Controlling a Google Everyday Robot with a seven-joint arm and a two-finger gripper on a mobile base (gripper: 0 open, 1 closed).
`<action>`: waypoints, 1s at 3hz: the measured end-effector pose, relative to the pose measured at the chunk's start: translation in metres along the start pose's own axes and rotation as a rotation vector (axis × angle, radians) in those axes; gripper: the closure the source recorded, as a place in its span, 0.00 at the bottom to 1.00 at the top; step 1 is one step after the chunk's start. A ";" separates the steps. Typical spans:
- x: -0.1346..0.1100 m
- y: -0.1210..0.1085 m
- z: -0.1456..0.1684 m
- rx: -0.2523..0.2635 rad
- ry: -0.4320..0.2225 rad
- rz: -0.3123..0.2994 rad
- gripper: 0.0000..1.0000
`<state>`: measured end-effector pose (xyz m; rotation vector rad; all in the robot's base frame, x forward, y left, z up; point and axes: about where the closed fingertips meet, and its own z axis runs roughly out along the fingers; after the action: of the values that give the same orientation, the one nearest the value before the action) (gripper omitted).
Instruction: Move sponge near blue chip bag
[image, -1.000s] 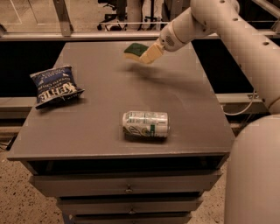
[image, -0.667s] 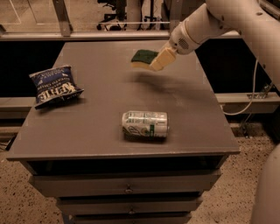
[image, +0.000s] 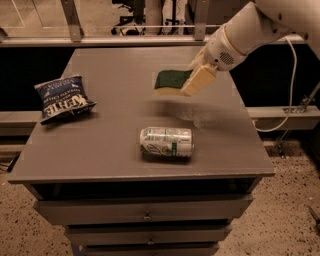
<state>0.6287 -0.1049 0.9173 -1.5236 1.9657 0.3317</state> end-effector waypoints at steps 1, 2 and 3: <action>-0.017 0.013 0.005 -0.017 -0.035 -0.054 1.00; -0.043 0.020 0.020 -0.029 -0.088 -0.095 1.00; -0.063 0.030 0.043 -0.057 -0.124 -0.119 0.85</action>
Offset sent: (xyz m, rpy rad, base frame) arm -0.0018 0.0887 0.0138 0.1123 -0.1016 0.1624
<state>0.6233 -0.0229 0.9171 -1.6083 1.7759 0.4242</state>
